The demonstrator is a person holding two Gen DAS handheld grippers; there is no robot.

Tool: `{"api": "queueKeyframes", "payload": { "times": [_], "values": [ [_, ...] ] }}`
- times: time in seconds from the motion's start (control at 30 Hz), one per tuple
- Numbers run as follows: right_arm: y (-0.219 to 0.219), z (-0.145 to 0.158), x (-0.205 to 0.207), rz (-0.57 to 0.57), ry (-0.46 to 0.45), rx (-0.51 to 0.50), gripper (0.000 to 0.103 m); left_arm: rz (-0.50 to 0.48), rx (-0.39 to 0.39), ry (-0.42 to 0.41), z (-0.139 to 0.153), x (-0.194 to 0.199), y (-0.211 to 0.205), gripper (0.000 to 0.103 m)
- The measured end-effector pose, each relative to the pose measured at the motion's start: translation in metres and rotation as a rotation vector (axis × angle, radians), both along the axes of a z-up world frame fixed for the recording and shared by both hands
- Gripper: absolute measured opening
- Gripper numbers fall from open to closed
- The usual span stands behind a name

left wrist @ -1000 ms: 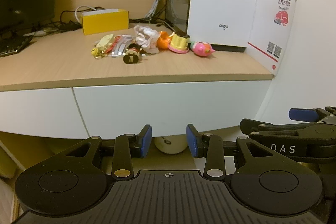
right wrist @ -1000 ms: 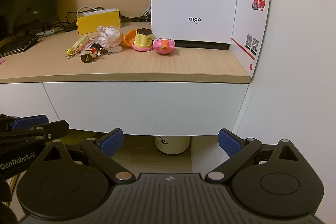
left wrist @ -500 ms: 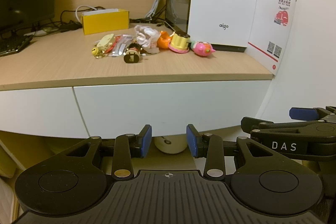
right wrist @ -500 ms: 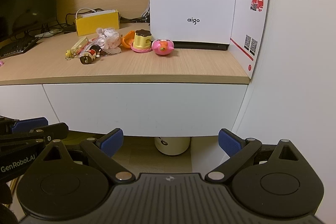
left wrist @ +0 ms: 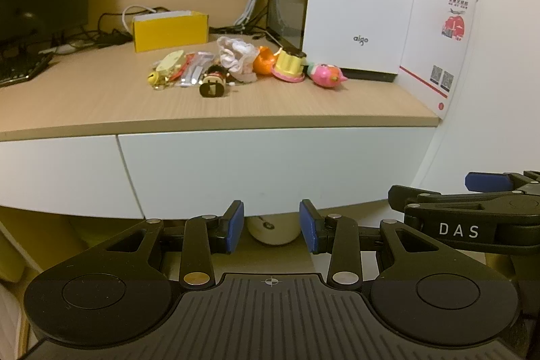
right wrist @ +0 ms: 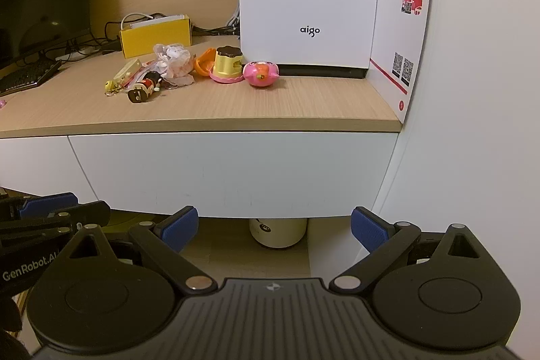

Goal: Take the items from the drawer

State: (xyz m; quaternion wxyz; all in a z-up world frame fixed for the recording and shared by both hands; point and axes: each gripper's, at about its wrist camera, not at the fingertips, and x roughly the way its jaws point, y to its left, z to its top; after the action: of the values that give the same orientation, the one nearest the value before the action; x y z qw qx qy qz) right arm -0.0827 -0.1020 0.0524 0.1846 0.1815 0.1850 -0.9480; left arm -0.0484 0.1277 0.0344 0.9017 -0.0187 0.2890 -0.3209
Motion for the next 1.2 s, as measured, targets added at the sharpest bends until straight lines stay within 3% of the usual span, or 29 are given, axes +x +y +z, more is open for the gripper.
{"api": "queueKeyframes", "payload": {
  "times": [1.2],
  "values": [
    [0.0009, 0.0006, -0.0026, 0.005, -0.006, 0.003, 0.098, -0.055, -0.008, 0.004, -0.0005, 0.0021, -0.0005, 0.04]
  ]
}}
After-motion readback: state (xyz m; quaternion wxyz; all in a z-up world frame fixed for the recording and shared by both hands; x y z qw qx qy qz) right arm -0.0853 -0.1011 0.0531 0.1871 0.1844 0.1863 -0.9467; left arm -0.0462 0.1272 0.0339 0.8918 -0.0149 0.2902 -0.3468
